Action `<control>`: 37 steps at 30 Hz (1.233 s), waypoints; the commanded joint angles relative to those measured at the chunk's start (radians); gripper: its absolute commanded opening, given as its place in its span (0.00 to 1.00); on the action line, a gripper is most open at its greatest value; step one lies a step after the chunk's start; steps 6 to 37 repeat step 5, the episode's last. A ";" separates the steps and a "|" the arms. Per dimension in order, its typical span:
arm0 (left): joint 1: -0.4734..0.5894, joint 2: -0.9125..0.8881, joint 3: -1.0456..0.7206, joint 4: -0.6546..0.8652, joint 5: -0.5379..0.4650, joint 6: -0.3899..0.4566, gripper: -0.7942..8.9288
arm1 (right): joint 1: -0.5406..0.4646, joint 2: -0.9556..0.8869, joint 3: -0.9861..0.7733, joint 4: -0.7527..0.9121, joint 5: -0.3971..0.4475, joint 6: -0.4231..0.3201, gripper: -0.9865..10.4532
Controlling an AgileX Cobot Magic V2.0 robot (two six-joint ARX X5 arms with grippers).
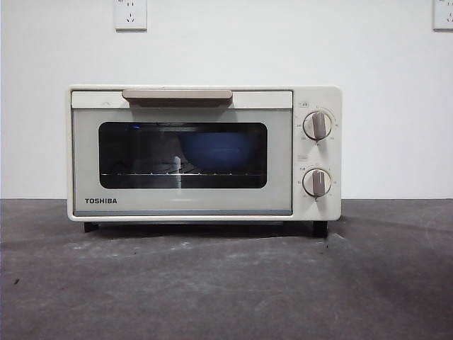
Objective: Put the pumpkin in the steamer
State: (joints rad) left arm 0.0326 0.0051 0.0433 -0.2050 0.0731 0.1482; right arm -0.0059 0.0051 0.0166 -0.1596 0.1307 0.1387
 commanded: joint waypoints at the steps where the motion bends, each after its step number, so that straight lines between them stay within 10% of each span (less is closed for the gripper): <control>1: 0.000 -0.002 -0.016 -0.006 -0.003 0.012 0.10 | 0.002 -0.002 -0.006 0.002 0.001 0.011 0.09; 37: 0.000 -0.002 -0.016 -0.006 -0.003 0.012 0.10 | 0.002 -0.002 -0.006 0.002 0.001 0.011 0.09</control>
